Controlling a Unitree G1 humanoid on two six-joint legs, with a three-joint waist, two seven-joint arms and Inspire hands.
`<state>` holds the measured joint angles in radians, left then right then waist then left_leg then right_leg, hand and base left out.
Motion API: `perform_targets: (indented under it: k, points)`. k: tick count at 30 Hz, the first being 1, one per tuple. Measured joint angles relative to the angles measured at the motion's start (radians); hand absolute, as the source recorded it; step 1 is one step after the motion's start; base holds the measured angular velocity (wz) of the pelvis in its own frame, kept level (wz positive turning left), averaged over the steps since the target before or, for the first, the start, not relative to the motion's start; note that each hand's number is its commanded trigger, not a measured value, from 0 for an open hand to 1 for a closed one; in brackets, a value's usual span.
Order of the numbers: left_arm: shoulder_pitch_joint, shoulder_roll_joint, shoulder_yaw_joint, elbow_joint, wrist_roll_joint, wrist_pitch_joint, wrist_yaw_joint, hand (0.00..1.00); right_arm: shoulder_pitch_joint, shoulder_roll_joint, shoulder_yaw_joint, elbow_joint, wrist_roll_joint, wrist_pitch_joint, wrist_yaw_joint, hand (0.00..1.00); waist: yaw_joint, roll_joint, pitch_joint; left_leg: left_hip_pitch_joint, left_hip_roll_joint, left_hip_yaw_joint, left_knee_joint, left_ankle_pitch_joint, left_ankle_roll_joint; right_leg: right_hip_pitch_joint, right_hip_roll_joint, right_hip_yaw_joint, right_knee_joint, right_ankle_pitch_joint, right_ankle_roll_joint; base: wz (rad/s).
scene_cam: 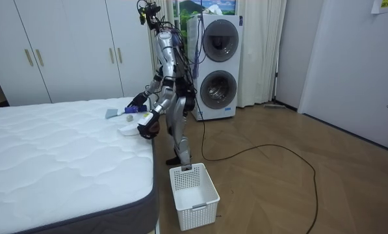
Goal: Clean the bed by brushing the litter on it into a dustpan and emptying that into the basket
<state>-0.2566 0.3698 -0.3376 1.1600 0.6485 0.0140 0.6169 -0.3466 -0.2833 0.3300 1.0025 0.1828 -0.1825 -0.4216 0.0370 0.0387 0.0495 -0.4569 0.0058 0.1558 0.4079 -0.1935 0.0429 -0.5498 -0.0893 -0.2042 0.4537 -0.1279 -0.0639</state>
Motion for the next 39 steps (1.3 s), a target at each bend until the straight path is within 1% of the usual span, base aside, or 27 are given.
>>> perform_targets:
  k: [1, 3, 6, 9, 17, 19, 22, 24, 25, 26, 27, 31, 33, 34, 36, 39]
  points:
    - [-0.002, 0.0, 0.0, 0.0, 0.0, 0.0, 0.0, 1.0, -0.004, 0.0, 0.0, 0.007, -0.002, 0.0, 0.002, 0.0, 0.0, -0.001, 0.0011, 0.001, 0.0, 0.0, 0.001, 0.0, 0.0, 0.001, 0.0, 0.0, 0.0, 0.0, 0.0, 0.0]
    - [-0.006, 0.0, 0.0, 0.0, 0.0, 0.001, -0.001, 1.0, -0.013, 0.0, 0.0, 0.027, -0.01, 0.002, 0.018, 0.0, -0.001, -0.002, 0.0092, 0.011, 0.001, -0.001, 0.001, -0.001, 0.001, 0.012, 0.001, -0.001, -0.004, -0.001, 0.001, 0.0]
    - [-0.015, 0.0, 0.0, -0.001, 0.017, 0.002, -0.002, 1.0, -0.019, 0.0, -0.001, 0.046, -0.048, 0.002, 0.021, 0.0, -0.002, 0.0, 0.0109, 0.007, 0.002, -0.003, 0.001, -0.003, 0.002, 0.009, 0.0, -0.004, -0.005, -0.002, 0.001, 0.03]
    - [-0.018, 0.0, 0.0, -0.001, 0.02, 0.007, -0.002, 1.0, -0.019, 0.0, -0.001, 0.047, -0.085, 0.011, 0.022, 0.0, -0.002, 0.0, 0.0108, 0.005, 0.002, -0.004, 0.002, -0.003, 0.002, 0.009, 0.001, -0.006, -0.003, -0.002, 0.001, 0.01]
    - [-0.02, 0.001, 0.0, -0.001, 0.021, 0.011, 0.005, 1.0, -0.021, -0.001, -0.001, 0.071, -0.119, 0.012, 0.021, 0.0, -0.004, 0.0, 0.01, 0.003, 0.001, -0.013, 0.003, -0.003, 0.002, 0.013, -0.003, -0.018, -0.004, -0.002, 0.001, 0.03]
    - [-0.02, 0.0, 0.0, -0.001, 0.023, 0.012, 0.005, 1.0, -0.027, -0.001, -0.001, 0.084, -0.151, 0.019, 0.02, 0.0, -0.003, 0.0, 0.0098, 0.004, 0.001, -0.014, 0.003, -0.003, 0.002, 0.015, -0.003, -0.019, -0.003, -0.002, 0.001, 0.0]
    - [-0.018, 0.0, -0.002, -0.003, 0.024, 0.025, 0.002, 1.0, -0.029, -0.001, -0.001, 0.097, -0.191, 0.037, 0.019, 0.0, 0.0, 0.0, 0.0093, 0.012, 0.001, -0.016, 0.004, -0.003, 0.002, 0.026, -0.003, -0.022, -0.004, -0.002, 0.001, 0.03]
    - [-0.018, 0.0, -0.001, -0.006, 0.033, 0.043, -0.007, 1.0, -0.041, -0.002, -0.001, 0.122, -0.236, 0.051, 0.015, 0.0, 0.001, 0.001, 0.0085, 0.013, -0.001, -0.016, -0.001, -0.003, 0.002, 0.027, -0.005, -0.023, -0.004, -0.002, 0.001, 0.02]
    - [-0.018, 0.0, -0.001, -0.008, 0.033, 0.046, -0.013, 1.0, -0.045, -0.003, -0.001, 0.129, -0.25, 0.054, 0.014, 0.24, 0.001, 0.001, 0.0083, 0.013, -0.001, -0.016, -0.001, -0.003, 0.002, 0.027, -0.006, -0.024, -0.003, -0.002, 0.001, 0.07]
    - [-0.018, 0.0, -0.001, -0.013, 0.032, 0.051, -0.021, 1.0, -0.048, -0.004, -0.001, 0.143, -0.282, 0.056, 0.008, 0.64, 0.002, 0.001, 0.0079, 0.014, -0.002, -0.017, 0.0, -0.003, 0.003, 0.028, -0.008, -0.028, -0.003, -0.002, 0.002, 0.08]
    - [-0.018, 0.0, -0.001, -0.018, 0.032, 0.053, -0.028, 1.0, -0.051, -0.004, -0.001, 0.154, -0.313, 0.06, 0.002, 1.0, 0.002, 0.001, 0.0078, 0.014, -0.003, -0.017, 0.001, -0.003, 0.003, 0.028, -0.01, -0.031, -0.002, -0.002, 0.002, 0.09]
    - [-0.018, 0.0, -0.004, -0.024, 0.03, 0.059, -0.041, 1.0, -0.07, -0.005, 0.0, 0.176, -0.338, 0.079, -0.033, 1.0, 0.001, 0.0, 0.0074, 0.016, -0.004, -0.019, 0.001, 0.0, 0.005, 0.033, -0.013, -0.034, -0.002, -0.002, 0.002, 0.02]
    - [-0.019, 0.0, -0.018, -0.027, 0.03, 0.072, -0.041, 1.0, -0.085, -0.02, 0.0, 0.193, -0.345, 0.096, -0.059, 1.0, 0.001, 0.0, 0.0074, 0.023, -0.004, -0.022, 0.001, 0.0, 0.005, 0.042, -0.013, -0.041, -0.005, -0.002, 0.003, 0.05]
    - [-0.019, -0.001, -0.019, -0.028, 0.03, 0.073, -0.041, 1.0, -0.088, -0.024, 0.0, 0.201, -0.347, 0.099, -0.06, 1.0, 0.002, 0.0, 0.0073, 0.025, -0.004, -0.023, 0.0, 0.0, 0.005, 0.046, -0.013, -0.043, -0.006, -0.002, 0.003, 0.05]
    - [-0.019, -0.002, -0.019, -0.029, 0.03, 0.075, -0.043, 1.0, -0.103, -0.041, -0.002, 0.21, -0.35, 0.127, -0.066, 1.0, 0.004, 0.0, 0.0072, 0.029, -0.003, -0.024, 0.0, 0.0, 0.005, 0.052, -0.013, -0.043, -0.009, -0.003, 0.004, 0.0]
    - [-0.019, -0.002, -0.019, -0.033, 0.031, 0.076, -0.059, 1.0, -0.109, -0.045, -0.004, 0.222, -0.327, 0.153, -0.072, 1.0, 0.011, -0.002, 0.0062, 0.029, -0.003, -0.023, 0.0, 0.0, 0.005, 0.052, -0.011, -0.041, -0.009, -0.003, 0.005, 0.0]
